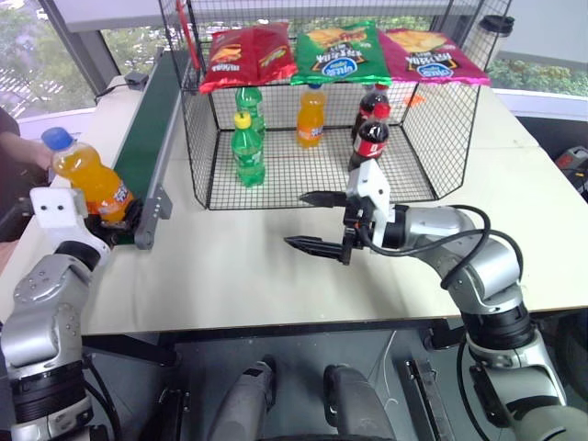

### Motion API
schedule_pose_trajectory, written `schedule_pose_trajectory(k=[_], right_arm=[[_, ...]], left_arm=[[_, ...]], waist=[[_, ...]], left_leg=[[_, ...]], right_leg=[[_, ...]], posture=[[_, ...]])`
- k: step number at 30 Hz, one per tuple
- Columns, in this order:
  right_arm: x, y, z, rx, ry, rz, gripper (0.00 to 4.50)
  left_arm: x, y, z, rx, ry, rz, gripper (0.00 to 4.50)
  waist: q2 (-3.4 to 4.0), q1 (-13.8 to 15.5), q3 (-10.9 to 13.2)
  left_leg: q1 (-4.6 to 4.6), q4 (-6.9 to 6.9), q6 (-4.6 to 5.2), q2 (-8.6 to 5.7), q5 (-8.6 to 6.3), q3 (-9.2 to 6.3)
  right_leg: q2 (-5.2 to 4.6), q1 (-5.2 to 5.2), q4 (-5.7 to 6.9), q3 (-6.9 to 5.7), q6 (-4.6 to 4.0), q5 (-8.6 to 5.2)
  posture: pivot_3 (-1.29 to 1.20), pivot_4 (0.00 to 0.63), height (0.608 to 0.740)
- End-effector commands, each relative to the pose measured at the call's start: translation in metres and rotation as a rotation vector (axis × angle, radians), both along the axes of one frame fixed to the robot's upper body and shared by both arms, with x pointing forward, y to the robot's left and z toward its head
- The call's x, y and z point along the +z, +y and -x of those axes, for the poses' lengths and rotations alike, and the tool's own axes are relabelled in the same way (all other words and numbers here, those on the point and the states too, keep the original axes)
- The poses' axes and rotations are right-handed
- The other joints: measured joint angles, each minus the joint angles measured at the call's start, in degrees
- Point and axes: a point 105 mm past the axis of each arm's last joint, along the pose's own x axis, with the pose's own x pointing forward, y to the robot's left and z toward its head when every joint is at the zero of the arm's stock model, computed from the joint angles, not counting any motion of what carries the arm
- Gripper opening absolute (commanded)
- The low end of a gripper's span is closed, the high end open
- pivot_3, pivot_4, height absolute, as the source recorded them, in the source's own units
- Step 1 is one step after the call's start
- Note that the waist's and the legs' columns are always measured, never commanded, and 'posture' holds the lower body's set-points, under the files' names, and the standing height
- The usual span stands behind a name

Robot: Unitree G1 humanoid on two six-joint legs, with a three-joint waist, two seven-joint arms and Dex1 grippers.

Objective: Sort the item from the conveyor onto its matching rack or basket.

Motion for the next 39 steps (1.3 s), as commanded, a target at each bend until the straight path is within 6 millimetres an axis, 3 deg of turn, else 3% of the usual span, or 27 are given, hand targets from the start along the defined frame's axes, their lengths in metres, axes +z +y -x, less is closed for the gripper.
schedule_pose_trajectory(k=[1,3,5,14,18,21,27,39], right_arm=[[0.013,0.001,0.004,0.012,-0.059,-0.005,4.50],[0.013,0.000,0.004,0.010,-0.060,-0.004,4.50],[0.013,0.000,0.004,0.008,-0.060,-0.003,4.50],[0.016,-0.001,0.003,0.001,-0.065,-0.004,4.50],[0.017,-0.003,0.001,-0.004,-0.069,-0.004,4.50],[0.019,-0.004,-0.003,-0.015,-0.071,-0.010,4.50],[0.024,-0.008,-0.007,-0.040,-0.076,-0.023,4.50],[0.029,-0.004,-0.002,-0.034,-0.073,-0.031,4.50]], left_arm=[[0.021,-0.009,0.002,-0.071,-0.100,-0.027,3.68],[0.027,-0.013,0.003,-0.099,-0.128,0.003,2.99],[0.033,-0.015,0.002,-0.119,-0.146,0.029,2.99],[0.065,-0.070,0.003,-0.431,-0.154,0.004,2.99],[0.066,-0.119,0.002,-0.665,-0.131,-0.025,2.99],[0.056,-0.156,0.003,-0.834,-0.097,-0.049,2.99],[0.031,-0.208,0.008,-1.072,-0.030,-0.094,2.99],[-0.003,-0.250,0.009,-1.254,0.017,-0.163,2.99]], waist=[[0.00,0.0,0.0],[0.00,0.1,0.0],[0.00,0.1,0.0],[-0.03,0.0,0.0],[-0.03,0.1,0.0],[-0.03,0.0,0.0],[-0.02,-0.1,0.0],[-0.02,0.1,0.0]], left_leg=[[0.00,0.00,0.00,0.00,0.00,0.00],[-0.02,0.00,0.00,0.00,0.00,-0.02],[-0.05,0.00,0.00,0.00,0.00,-0.03],[-0.09,0.00,0.01,-0.01,0.00,-0.05],[-0.09,0.00,0.01,-0.01,0.00,-0.04],[-0.09,0.00,0.01,-0.02,0.00,-0.02],[-0.09,0.00,0.02,-0.02,-0.01,-0.01],[-0.09,0.01,0.04,-0.03,0.00,0.00]], right_leg=[[0.00,0.00,0.00,0.00,0.00,0.00],[0.00,0.00,-0.02,-0.02,0.00,0.00],[0.00,0.00,-0.05,-0.03,0.00,0.00],[0.01,-0.02,-0.07,-0.06,0.00,0.00],[0.02,-0.02,-0.06,-0.07,0.00,0.01],[0.02,-0.01,-0.07,-0.06,0.01,0.01],[0.02,-0.03,-0.06,-0.05,0.01,0.01],[0.00,0.00,-0.08,-0.05,0.00,0.02]], posture=[[0.00,0.150,0.738],[0.00,0.150,0.738],[0.00,0.150,0.738],[0.00,0.150,0.738],[0.00,0.150,0.738],[0.00,0.150,0.738],[0.00,0.150,0.738],[0.00,0.150,0.738]])
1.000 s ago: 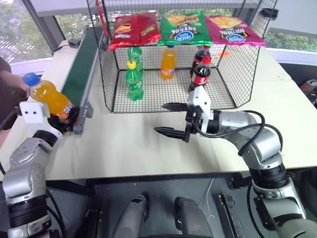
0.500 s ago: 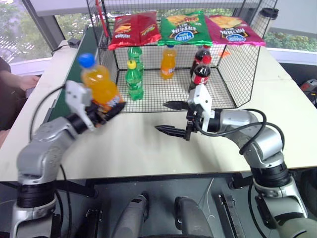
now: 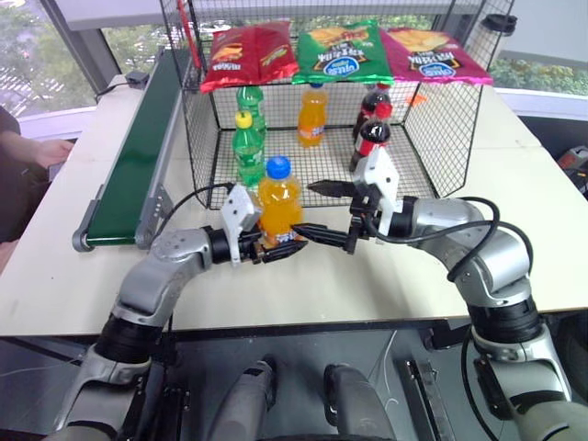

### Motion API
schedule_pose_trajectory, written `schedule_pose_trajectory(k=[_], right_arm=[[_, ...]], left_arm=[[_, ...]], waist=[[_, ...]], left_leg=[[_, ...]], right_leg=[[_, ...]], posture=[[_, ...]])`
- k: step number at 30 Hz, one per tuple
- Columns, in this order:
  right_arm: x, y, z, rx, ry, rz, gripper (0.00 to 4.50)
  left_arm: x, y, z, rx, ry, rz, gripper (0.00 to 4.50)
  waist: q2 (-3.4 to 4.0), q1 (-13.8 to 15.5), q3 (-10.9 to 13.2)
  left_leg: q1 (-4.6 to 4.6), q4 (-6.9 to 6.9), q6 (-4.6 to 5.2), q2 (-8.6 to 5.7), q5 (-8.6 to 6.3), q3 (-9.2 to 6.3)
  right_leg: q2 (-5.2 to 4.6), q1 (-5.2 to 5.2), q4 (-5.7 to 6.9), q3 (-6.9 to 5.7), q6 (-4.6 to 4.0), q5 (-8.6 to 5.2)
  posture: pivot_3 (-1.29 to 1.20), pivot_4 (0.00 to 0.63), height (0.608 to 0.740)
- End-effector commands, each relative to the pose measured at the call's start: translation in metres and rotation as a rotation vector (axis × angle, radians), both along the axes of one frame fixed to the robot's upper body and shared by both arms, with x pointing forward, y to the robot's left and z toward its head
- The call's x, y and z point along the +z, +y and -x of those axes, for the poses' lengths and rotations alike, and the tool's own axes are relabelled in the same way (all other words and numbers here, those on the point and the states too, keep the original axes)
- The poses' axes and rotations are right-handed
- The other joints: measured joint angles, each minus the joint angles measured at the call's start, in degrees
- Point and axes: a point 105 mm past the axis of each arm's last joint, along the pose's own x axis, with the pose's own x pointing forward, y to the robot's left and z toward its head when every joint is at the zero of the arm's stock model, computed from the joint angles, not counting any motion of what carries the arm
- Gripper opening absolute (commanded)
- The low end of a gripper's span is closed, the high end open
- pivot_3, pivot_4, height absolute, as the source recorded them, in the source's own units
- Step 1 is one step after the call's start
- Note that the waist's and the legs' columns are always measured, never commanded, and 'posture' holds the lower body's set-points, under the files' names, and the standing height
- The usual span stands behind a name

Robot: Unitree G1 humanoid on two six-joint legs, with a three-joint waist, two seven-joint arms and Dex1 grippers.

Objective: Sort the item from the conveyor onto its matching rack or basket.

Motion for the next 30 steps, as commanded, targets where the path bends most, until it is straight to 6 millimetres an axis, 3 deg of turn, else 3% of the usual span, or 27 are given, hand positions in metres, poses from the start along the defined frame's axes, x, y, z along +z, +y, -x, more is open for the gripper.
schedule_pose_trajectory(k=[1,12,17,24,27,30], right_arm=[[0.019,0.004,0.006,0.026,-0.064,-0.028,4.50],[0.019,0.007,0.005,0.033,-0.065,-0.044,4.50],[0.021,0.009,0.006,0.040,-0.069,-0.057,2.28],[0.021,0.009,0.004,0.023,-0.074,-0.052,2.18],[0.021,0.008,0.002,0.007,-0.077,-0.050,2.18],[0.021,0.008,-0.001,-0.016,-0.086,-0.050,2.18]], left_arm=[[0.012,-0.012,0.003,-0.056,-0.079,0.012,2.99],[0.014,-0.026,0.005,-0.091,-0.095,0.027,2.99],[0.014,-0.026,0.005,-0.089,-0.096,0.024,2.99],[0.006,-0.023,0.000,-0.033,-0.048,-0.018,2.99],[0.005,-0.023,-0.003,-0.012,-0.057,-0.017,4.47],[0.006,-0.020,-0.008,0.044,-0.088,-0.020,4.47]], waist=[[0.00,0.0,0.0],[0.00,0.0,0.0],[0.00,-0.1,0.0],[0.00,0.0,0.0],[0.00,0.0,0.0],[0.00,0.0,0.0]], left_leg=[[0.00,0.00,0.00,0.00,0.00,0.00],[0.01,0.01,0.02,0.00,0.01,-0.01],[0.02,0.02,0.03,0.00,0.01,-0.01],[0.03,0.05,0.03,0.00,0.01,-0.01],[0.03,0.07,0.03,0.00,0.01,-0.01],[0.04,0.08,0.03,-0.01,0.01,-0.01]], right_leg=[[0.00,0.00,-0.01,0.00,0.00,0.00],[0.02,-0.01,0.03,-0.01,0.02,0.01],[0.04,0.00,0.05,-0.01,0.03,0.01],[0.06,0.01,0.08,-0.01,0.03,0.02],[0.06,0.02,0.09,-0.01,0.03,0.02],[0.06,0.02,0.09,-0.01,0.03,0.02]], posture=[[0.00,0.150,0.738],[0.00,0.150,0.738],[0.00,0.150,0.738],[0.00,0.150,0.738],[0.00,0.150,0.738],[0.00,0.150,0.738]])
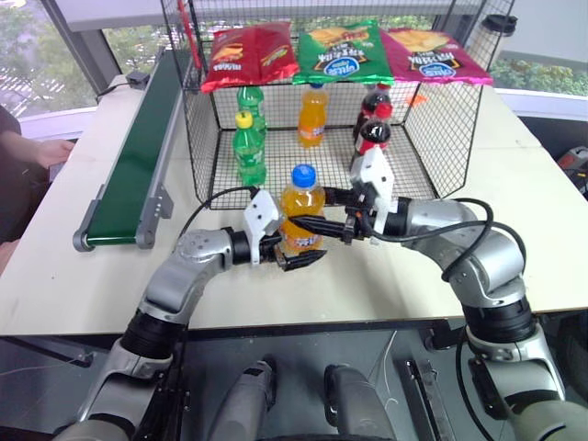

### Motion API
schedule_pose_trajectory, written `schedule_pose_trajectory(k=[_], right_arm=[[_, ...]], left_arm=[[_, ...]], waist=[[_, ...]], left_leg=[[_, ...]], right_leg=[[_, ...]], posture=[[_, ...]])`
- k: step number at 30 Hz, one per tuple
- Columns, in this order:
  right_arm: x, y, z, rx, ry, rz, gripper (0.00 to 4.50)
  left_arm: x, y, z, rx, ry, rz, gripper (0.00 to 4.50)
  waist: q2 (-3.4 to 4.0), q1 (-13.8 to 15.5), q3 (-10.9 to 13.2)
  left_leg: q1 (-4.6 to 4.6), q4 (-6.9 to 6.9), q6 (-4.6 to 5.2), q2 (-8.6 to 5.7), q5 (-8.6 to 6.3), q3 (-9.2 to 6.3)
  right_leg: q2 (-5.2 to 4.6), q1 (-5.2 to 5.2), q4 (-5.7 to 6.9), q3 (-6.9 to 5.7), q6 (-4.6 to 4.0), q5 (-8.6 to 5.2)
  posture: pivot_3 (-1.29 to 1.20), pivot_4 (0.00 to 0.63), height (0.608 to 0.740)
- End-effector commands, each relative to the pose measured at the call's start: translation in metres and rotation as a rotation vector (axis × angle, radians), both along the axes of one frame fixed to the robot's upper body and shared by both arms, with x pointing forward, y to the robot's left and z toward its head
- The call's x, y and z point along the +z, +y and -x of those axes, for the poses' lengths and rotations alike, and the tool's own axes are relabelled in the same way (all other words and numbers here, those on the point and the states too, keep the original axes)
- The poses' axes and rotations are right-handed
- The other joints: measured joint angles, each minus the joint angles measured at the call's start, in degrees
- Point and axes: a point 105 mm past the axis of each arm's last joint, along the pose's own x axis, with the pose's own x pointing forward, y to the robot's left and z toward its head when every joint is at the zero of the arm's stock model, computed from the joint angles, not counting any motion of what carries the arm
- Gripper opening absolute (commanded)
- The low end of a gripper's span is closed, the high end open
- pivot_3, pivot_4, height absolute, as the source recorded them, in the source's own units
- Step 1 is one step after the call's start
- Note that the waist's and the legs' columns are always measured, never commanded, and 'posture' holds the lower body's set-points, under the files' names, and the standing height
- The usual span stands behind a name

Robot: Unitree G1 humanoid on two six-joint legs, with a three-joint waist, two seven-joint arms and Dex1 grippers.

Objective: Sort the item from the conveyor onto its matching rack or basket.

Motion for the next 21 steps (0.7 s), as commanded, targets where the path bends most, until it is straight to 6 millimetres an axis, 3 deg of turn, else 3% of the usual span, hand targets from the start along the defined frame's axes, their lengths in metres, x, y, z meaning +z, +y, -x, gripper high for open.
schedule_pose_trajectory(k=[1,7,15,21], right_arm=[[0.021,0.003,0.001,-0.003,-0.097,-0.028,2.18],[0.029,-0.004,-0.023,-0.147,-0.130,-0.071,2.18],[0.032,-0.013,-0.072,-0.368,-0.185,-0.099,2.18],[0.042,-0.009,-0.108,-0.499,-0.222,-0.167,2.18]], left_arm=[[0.008,0.002,-0.005,0.056,-0.067,0.009,4.47],[-0.004,0.029,-0.010,0.184,-0.049,-0.024,4.47],[0.003,0.065,-0.016,0.447,-0.066,0.069,4.47],[0.006,0.075,-0.019,0.580,-0.081,0.133,4.47]], waist=[[0.00,0.0,0.0],[0.00,-0.3,0.0],[0.00,0.0,0.0],[0.00,-0.2,0.0]], left_leg=[[0.00,0.00,0.00,0.00,0.00,0.00],[0.06,0.00,0.02,0.01,0.01,0.02],[0.11,0.04,-0.01,-0.02,0.00,0.02],[0.15,0.04,0.00,-0.04,0.05,0.07]], right_leg=[[0.00,0.00,0.00,0.00,0.00,0.00],[0.01,-0.01,0.10,0.02,0.01,0.01],[0.03,-0.03,0.31,0.02,-0.01,-0.01],[0.08,-0.07,0.41,0.05,0.18,0.10]], posture=[[0.00,0.150,0.738],[0.00,0.150,0.738],[0.00,0.150,0.738],[0.00,0.150,0.738]])
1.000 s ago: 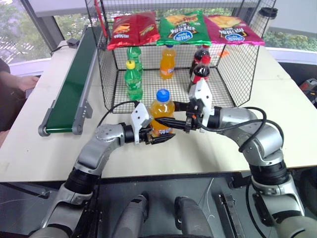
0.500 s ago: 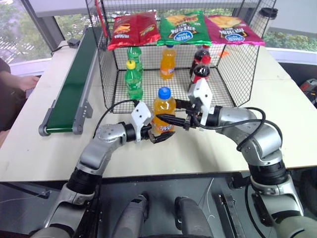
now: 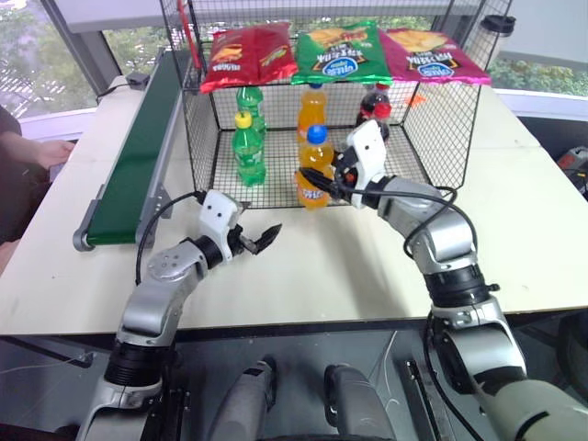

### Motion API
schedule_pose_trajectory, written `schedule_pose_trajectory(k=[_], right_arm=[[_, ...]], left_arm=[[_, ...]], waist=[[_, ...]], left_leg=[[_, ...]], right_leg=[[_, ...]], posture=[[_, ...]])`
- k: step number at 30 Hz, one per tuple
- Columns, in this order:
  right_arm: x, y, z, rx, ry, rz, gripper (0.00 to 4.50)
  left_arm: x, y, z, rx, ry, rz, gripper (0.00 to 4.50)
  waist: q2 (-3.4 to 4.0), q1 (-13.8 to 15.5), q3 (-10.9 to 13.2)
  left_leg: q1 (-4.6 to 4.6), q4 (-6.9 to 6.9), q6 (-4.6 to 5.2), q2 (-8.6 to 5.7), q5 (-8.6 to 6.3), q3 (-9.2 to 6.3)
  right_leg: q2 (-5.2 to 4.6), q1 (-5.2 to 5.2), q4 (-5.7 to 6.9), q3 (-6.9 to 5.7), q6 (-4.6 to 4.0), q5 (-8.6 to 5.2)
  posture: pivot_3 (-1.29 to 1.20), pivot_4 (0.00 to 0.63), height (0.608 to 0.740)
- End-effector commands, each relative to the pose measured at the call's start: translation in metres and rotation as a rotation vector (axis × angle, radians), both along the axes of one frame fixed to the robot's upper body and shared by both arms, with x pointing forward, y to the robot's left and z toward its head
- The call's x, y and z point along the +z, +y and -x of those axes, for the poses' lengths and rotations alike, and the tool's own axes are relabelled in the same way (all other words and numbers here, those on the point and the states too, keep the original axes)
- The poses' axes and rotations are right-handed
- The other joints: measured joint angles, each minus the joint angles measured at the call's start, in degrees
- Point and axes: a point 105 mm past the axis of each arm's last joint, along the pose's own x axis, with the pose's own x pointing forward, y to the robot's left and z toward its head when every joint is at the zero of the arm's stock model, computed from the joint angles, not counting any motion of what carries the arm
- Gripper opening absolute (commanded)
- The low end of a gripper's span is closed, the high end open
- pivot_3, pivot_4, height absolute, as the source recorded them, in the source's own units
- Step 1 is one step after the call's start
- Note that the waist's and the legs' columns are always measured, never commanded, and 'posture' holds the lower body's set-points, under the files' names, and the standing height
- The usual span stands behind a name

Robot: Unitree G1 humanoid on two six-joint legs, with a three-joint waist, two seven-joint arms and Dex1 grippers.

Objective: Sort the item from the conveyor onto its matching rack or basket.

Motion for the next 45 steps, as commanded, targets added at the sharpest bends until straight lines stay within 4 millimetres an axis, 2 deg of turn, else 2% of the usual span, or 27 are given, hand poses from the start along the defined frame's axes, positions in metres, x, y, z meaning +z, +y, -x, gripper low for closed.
schedule_pose_trajectory(k=[1,8,14,33,34,35,37,45], right_arm=[[0.041,-0.001,-0.011,-0.055,-0.156,-0.066,2.18],[0.040,0.006,-0.036,-0.115,-0.177,-0.085,2.18],[0.033,0.009,-0.046,-0.127,-0.170,-0.088,2.18],[0.012,0.012,-0.052,-0.107,-0.119,-0.075,2.18],[0.012,0.012,-0.052,-0.105,-0.117,-0.075,3.20],[0.012,0.012,-0.052,-0.104,-0.116,-0.076,3.72],[0.011,0.012,-0.052,-0.106,-0.115,-0.074,4.43],[0.017,0.007,-0.050,-0.099,-0.127,-0.072,4.43]], left_arm=[[0.015,0.003,0.002,0.045,-0.063,0.022,4.47],[0.014,-0.006,0.003,0.046,-0.060,0.033,4.47],[0.015,-0.008,0.004,0.049,-0.062,0.036,4.47],[0.017,-0.006,0.003,0.061,-0.070,0.033,4.47],[0.017,-0.006,0.003,0.061,-0.070,0.033,4.50],[0.017,-0.006,0.003,0.061,-0.070,0.033,4.50],[0.017,-0.005,0.002,0.061,-0.070,0.033,4.50],[0.015,-0.006,0.001,0.058,-0.065,0.033,4.50]], waist=[[0.00,0.1,0.0],[0.00,0.0,0.0],[0.01,-0.1,0.0],[0.03,-0.3,0.0],[0.03,-0.3,0.0],[0.03,-0.3,0.0],[0.03,-0.3,0.0],[0.03,-0.2,0.0]], left_leg=[[0.00,0.00,0.01,0.00,0.02,-0.01],[0.04,0.00,0.03,0.01,0.06,-0.01],[0.04,-0.01,0.03,0.01,0.07,-0.02],[0.05,-0.02,0.02,0.03,0.07,-0.03],[0.06,-0.02,0.02,0.03,0.07,-0.03],[0.06,-0.02,0.01,0.03,0.07,-0.03],[0.06,-0.02,0.01,0.03,0.07,-0.02],[0.08,-0.02,-0.02,0.03,0.05,-0.03]], right_leg=[[0.01,0.00,0.03,0.00,0.01,0.00],[0.06,-0.01,0.09,0.01,0.02,0.01],[0.09,-0.02,0.11,0.01,0.02,0.02],[0.13,-0.03,0.13,0.04,0.01,0.02],[0.13,-0.03,0.14,0.04,0.01,0.02],[0.13,-0.03,0.14,0.04,0.02,0.02],[0.13,-0.03,0.14,0.04,0.02,0.02],[0.14,-0.02,0.16,0.05,0.01,0.02]], posture=[[0.00,0.150,0.738],[0.00,0.150,0.738],[0.00,0.150,0.738],[0.00,0.150,0.738],[0.00,0.150,0.738],[0.00,0.150,0.738],[0.00,0.150,0.738],[0.00,0.150,0.738]])
